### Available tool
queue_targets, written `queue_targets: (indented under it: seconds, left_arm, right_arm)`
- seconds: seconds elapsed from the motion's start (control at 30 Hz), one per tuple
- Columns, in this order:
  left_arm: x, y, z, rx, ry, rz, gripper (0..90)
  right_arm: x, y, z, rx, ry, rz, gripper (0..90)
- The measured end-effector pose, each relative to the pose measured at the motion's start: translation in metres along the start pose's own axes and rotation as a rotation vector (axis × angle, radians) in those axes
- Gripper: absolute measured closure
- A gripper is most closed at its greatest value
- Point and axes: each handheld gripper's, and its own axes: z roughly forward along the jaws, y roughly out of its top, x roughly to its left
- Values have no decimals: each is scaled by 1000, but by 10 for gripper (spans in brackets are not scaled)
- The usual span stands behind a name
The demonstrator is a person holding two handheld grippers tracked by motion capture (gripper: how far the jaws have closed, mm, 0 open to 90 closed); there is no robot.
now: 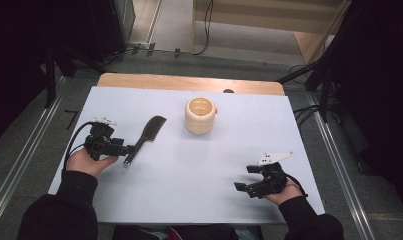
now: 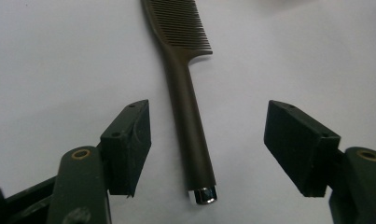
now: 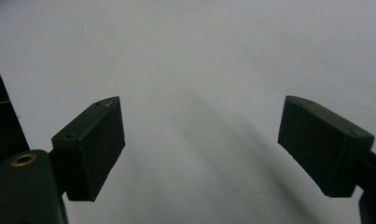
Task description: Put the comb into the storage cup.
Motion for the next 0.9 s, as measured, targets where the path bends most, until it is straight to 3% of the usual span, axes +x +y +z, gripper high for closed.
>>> queue_targets:
  seconds: [0.3,0.7,0.9]
  left_arm:
    - [-2,10,11,55,46,39,373]
    - [-7,4,27,154,87,76,562]
    - [-7,0,35,184,102,73,596]
  right_arm:
    - [0,0,0,2,-2,0,130]
    - [1,0,0,6,-1,-4,130]
    - [1,0,1,10,1,-5,130]
